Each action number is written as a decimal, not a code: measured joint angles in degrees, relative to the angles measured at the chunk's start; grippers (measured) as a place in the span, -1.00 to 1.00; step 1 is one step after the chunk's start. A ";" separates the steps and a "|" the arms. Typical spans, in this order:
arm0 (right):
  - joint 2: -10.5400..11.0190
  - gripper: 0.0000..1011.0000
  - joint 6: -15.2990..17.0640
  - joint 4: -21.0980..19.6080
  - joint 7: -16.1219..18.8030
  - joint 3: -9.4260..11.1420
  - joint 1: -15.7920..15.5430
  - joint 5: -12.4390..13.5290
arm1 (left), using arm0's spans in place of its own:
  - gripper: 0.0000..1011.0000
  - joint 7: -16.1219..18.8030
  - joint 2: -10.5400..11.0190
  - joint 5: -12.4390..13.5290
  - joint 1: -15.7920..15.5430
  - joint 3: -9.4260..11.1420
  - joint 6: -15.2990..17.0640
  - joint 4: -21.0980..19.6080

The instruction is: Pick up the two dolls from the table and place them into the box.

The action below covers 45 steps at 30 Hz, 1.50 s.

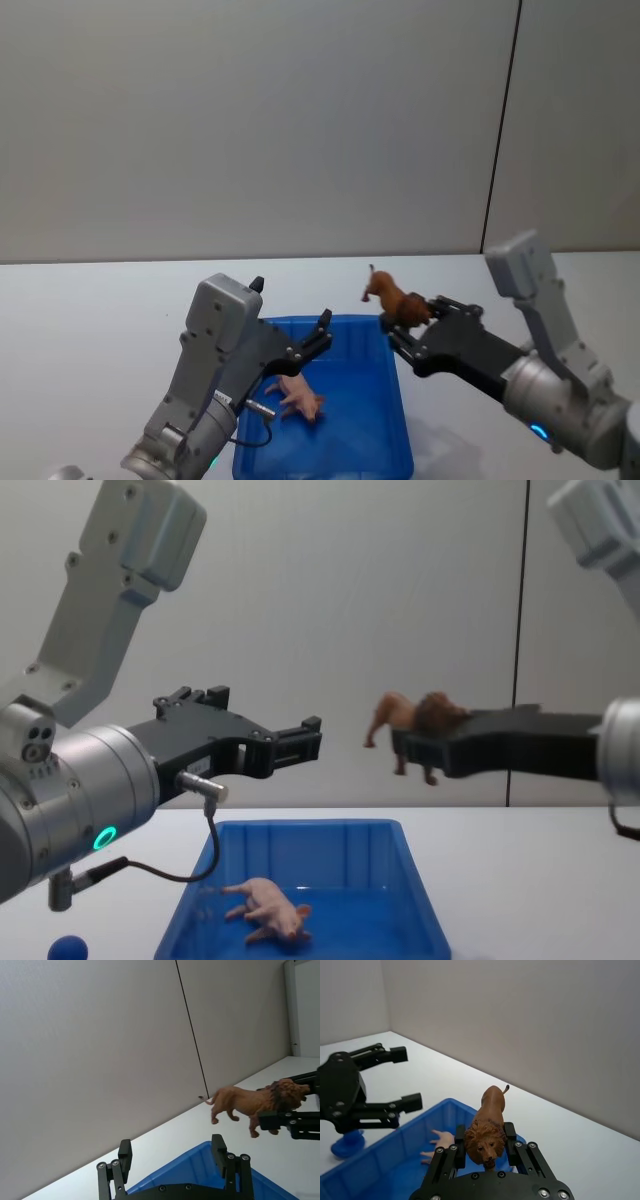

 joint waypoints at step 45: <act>2.46 0.98 -0.07 3.30 3.01 1.66 -0.04 3.33 | 0.98 0.00 0.00 0.00 0.00 0.00 0.00 0.00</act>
